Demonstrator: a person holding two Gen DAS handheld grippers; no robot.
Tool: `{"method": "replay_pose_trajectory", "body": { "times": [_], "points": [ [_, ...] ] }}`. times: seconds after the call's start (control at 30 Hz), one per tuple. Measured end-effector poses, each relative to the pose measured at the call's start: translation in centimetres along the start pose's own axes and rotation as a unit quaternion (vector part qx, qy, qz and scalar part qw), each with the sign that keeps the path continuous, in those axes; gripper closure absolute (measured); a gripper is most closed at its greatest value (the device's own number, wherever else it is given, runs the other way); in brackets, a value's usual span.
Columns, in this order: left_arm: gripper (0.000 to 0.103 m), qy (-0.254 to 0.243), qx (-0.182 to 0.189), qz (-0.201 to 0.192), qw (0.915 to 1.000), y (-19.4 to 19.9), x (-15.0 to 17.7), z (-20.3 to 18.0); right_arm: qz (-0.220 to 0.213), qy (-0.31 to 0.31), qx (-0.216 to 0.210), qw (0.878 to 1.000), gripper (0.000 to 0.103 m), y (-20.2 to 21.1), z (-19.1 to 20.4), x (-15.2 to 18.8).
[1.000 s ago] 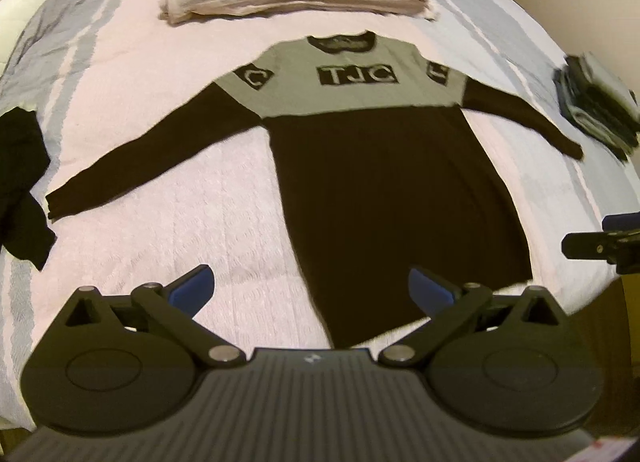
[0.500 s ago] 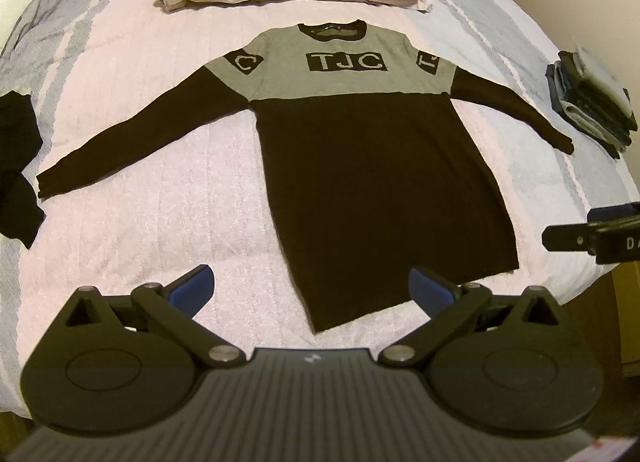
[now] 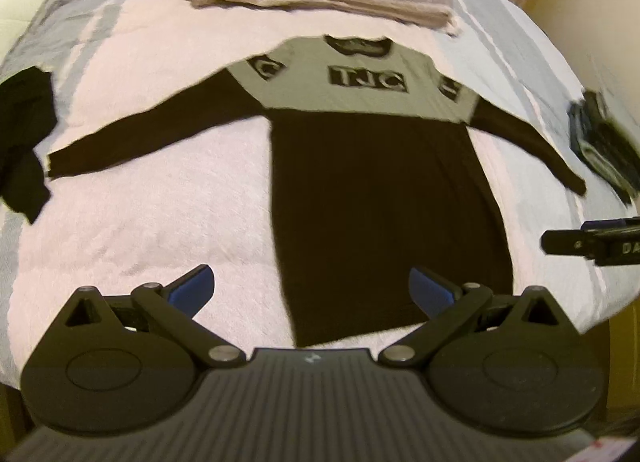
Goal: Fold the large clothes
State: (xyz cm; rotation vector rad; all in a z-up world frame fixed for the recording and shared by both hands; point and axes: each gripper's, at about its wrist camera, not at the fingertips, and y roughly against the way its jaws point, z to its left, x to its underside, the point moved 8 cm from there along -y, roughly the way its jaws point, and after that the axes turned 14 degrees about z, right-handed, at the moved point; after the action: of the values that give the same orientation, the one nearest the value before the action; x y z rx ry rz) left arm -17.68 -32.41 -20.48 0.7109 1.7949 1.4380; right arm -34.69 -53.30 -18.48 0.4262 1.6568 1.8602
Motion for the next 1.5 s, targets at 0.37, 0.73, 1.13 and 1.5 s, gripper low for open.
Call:
{"method": "replay_pose_trajectory", "body": {
  "times": [0.37,0.73,1.13,1.5],
  "points": [
    [0.001,0.062,-0.089,-0.048,0.9929,3.4,0.1,13.7,-0.101,0.203,-0.03,0.974,0.012,1.0,12.1,-6.4],
    [0.001,-0.029,-0.117,-0.046,0.9916,-0.3,-7.0,33.4,-0.11,0.324,-0.016,0.939,0.023,-9.9,35.0,-10.3],
    [0.001,-0.059,-0.095,-0.023,0.9935,-9.6,-12.8,47.6,-0.075,0.51,0.008,0.857,0.067,-31.4,52.4,-13.8],
    [0.001,-0.018,-0.093,-0.044,0.9945,-9.2,-13.3,51.6,-0.119,0.476,0.016,0.871,0.101,-31.6,53.2,-16.8]
  ]
}}
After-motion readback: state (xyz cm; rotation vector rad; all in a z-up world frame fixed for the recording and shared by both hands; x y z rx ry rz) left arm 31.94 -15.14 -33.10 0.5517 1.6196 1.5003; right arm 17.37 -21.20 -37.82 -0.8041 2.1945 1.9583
